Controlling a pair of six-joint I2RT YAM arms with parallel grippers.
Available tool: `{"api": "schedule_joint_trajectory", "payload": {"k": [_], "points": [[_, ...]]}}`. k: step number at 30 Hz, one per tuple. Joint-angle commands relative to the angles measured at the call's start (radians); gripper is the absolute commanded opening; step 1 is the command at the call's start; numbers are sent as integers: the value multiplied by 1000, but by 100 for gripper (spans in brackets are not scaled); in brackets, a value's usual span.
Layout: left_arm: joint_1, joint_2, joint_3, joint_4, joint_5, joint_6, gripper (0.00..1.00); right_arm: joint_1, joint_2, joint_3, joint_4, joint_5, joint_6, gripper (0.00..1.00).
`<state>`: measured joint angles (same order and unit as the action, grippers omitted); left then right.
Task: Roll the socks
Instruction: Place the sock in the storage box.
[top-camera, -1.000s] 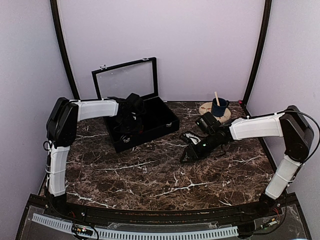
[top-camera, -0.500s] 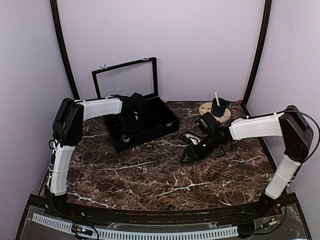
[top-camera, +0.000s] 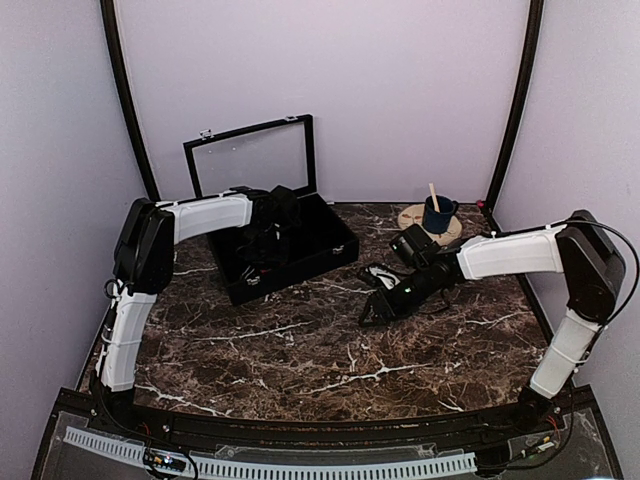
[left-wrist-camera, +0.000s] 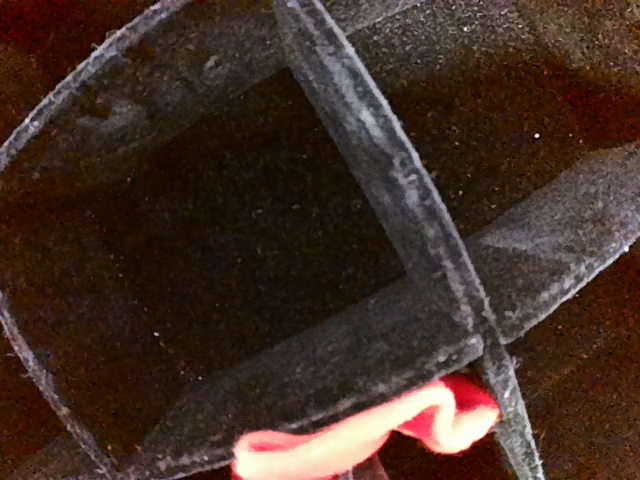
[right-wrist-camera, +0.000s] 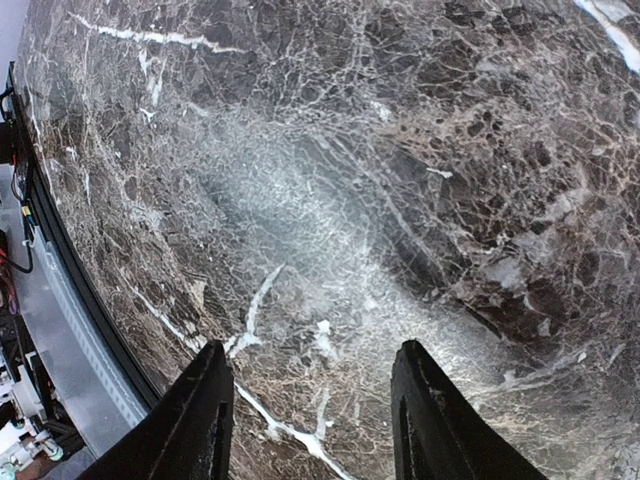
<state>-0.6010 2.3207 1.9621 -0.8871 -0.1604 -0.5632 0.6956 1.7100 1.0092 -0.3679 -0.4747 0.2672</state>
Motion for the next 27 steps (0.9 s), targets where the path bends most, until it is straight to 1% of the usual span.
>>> {"api": "schedule_joint_trajectory", "payload": {"k": [1,4,7,11,12,17,27], "points": [[-60,41,-38,-147,4,42,0,-5,18,38,23,-14,-12,50],[-61,42,-29,-153,6,38,1,-5,19,43,17,-16,-16,50],[-62,39,-16,-160,12,31,13,-5,17,43,15,-14,-15,50],[-62,6,-29,-120,39,21,30,-5,13,40,9,-11,-17,50],[-61,-3,-28,-112,40,19,33,-5,13,41,6,-8,-18,50],[-61,-45,-25,-81,36,15,36,-5,9,43,-1,-3,-20,50],[-61,-121,-23,-7,44,20,37,-5,13,57,-15,8,-21,51]]}}
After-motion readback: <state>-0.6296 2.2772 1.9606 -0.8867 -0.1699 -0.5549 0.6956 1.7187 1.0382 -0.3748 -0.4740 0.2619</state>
